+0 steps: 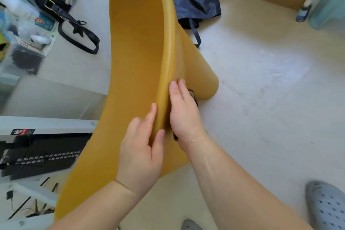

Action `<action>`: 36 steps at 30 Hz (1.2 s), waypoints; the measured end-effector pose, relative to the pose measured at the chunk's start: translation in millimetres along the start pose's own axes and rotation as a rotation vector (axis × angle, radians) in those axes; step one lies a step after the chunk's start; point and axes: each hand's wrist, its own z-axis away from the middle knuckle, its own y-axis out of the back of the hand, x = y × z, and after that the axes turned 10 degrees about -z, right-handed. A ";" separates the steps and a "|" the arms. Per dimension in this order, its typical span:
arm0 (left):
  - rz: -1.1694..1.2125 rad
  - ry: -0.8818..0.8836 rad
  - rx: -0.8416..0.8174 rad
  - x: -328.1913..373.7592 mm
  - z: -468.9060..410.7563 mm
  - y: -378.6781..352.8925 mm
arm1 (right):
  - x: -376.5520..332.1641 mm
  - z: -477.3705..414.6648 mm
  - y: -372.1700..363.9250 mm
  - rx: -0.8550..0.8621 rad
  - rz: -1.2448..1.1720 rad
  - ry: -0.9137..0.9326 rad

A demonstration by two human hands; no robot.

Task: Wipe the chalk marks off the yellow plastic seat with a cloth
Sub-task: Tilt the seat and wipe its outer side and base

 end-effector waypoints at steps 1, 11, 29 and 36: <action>0.029 0.008 -0.011 4.0 0.1 -0.2 | 0.2 11.6 2.5 0.009 0.020 0.020; 0.300 0.065 -0.132 78.8 14.9 -1.5 | -42.7 57.4 47.0 0.141 0.174 0.049; 0.356 -0.182 -0.220 74.8 -43.4 27.1 | -86.3 68.6 74.4 0.186 0.697 0.067; -0.400 -0.867 -0.235 67.7 -137.9 37.5 | -61.2 106.1 71.4 0.286 0.853 0.215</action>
